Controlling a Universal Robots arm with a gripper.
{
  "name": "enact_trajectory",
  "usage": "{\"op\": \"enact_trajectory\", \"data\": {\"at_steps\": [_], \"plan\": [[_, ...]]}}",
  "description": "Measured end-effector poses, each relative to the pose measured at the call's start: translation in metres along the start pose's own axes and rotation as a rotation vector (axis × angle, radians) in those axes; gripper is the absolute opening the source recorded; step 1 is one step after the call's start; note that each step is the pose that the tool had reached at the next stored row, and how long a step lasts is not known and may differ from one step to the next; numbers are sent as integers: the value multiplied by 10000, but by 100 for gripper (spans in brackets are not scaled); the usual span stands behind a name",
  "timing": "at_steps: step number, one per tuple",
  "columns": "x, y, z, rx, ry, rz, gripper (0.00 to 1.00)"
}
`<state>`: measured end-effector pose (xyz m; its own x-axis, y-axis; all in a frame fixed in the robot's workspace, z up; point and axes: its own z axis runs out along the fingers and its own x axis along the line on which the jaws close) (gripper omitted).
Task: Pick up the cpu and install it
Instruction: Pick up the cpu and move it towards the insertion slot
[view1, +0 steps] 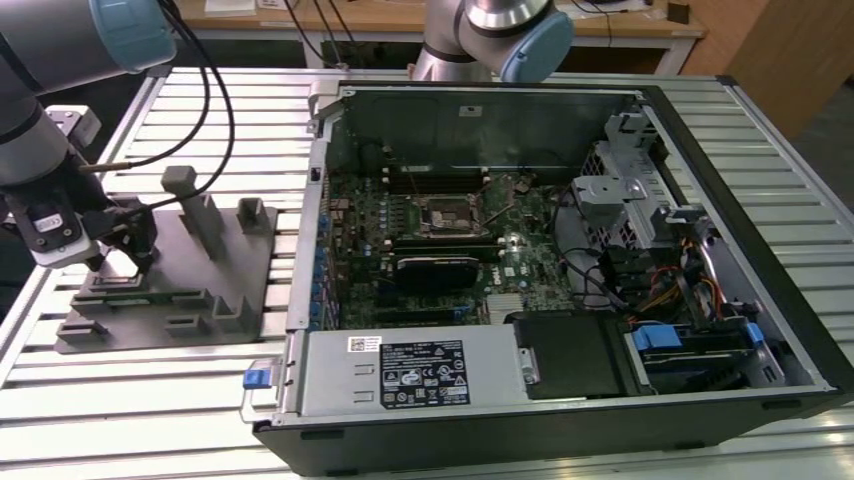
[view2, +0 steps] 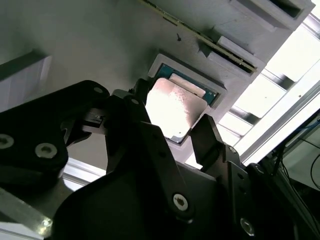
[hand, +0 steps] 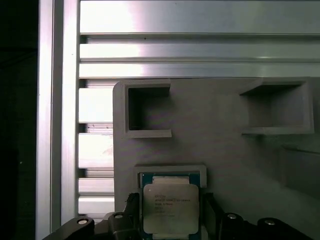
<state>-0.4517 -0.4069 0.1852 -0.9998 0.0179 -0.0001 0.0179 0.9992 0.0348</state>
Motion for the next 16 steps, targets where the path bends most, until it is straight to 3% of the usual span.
{"op": "enact_trajectory", "data": {"at_steps": [10, 12, 13, 16], "plan": [[1, 1, -7, -3, -12, -8, 61], [2, 0, -10, 0, -9, -8, 60], [2, 1, -11, -1, -9, -8, 54], [2, 1, -16, -3, -9, -7, 53]]}}
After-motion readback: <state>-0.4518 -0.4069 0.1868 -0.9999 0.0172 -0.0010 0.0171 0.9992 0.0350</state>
